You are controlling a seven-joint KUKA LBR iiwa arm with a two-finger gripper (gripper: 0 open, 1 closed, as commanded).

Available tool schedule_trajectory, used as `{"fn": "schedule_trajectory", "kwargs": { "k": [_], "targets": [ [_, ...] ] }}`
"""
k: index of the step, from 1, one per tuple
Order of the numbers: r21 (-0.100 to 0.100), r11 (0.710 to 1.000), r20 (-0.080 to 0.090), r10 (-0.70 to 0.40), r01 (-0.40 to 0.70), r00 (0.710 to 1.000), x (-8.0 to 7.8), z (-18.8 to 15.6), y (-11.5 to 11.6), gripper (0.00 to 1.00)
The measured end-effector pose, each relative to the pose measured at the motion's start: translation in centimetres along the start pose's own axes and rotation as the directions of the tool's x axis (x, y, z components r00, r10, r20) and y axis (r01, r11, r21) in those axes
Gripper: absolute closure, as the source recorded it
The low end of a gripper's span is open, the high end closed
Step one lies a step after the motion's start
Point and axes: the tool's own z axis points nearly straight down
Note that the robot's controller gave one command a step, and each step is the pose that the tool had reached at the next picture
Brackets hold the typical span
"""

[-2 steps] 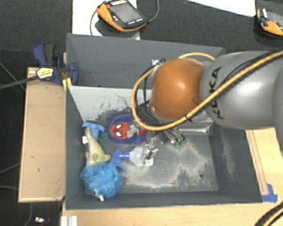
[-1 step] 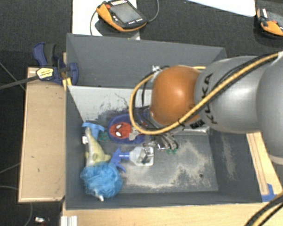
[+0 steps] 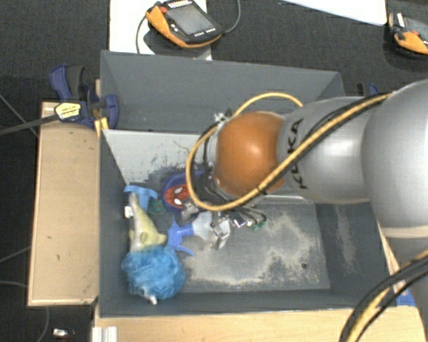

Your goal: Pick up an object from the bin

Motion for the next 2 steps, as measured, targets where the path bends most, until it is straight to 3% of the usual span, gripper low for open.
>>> {"fn": "schedule_trajectory", "kwargs": {
  "k": [1, 2],
  "targets": [
    [-0.001, 0.996, -0.003, 0.088, -0.088, 0.996, 1.3, 0.79, -0.42, 1.0],
    [-0.001, 0.996, -0.004, 0.089, -0.089, 0.996, 1.3, 0.83, -0.4, 1.0]
  ]
}}
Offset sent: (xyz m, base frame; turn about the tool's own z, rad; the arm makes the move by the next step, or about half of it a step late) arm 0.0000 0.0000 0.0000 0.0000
